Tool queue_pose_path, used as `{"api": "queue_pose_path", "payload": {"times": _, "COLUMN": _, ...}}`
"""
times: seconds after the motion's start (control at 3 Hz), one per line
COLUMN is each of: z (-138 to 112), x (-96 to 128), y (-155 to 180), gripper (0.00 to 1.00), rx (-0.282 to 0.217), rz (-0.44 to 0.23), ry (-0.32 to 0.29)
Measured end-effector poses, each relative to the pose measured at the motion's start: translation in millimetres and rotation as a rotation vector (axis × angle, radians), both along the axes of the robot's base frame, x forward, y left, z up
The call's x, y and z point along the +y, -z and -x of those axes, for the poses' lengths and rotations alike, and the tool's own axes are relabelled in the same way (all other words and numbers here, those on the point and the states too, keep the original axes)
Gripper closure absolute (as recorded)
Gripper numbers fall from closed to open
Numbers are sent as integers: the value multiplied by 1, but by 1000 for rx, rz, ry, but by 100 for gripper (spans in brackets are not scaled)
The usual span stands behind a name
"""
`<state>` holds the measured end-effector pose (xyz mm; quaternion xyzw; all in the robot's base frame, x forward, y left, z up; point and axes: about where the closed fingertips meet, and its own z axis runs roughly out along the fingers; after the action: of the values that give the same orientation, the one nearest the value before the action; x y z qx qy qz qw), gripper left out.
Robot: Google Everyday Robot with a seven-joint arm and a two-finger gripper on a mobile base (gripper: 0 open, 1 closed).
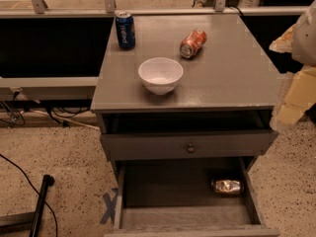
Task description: Pick orange can from middle drawer and place on counter
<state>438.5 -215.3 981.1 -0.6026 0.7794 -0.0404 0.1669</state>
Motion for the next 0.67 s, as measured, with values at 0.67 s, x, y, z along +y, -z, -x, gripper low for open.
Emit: {"api": "queue_pose_path", "payload": {"times": 0.67, "z": -4, "x": 0, "y": 12, "gripper": 0, "rx": 24, "rz": -14, "ry": -14}}
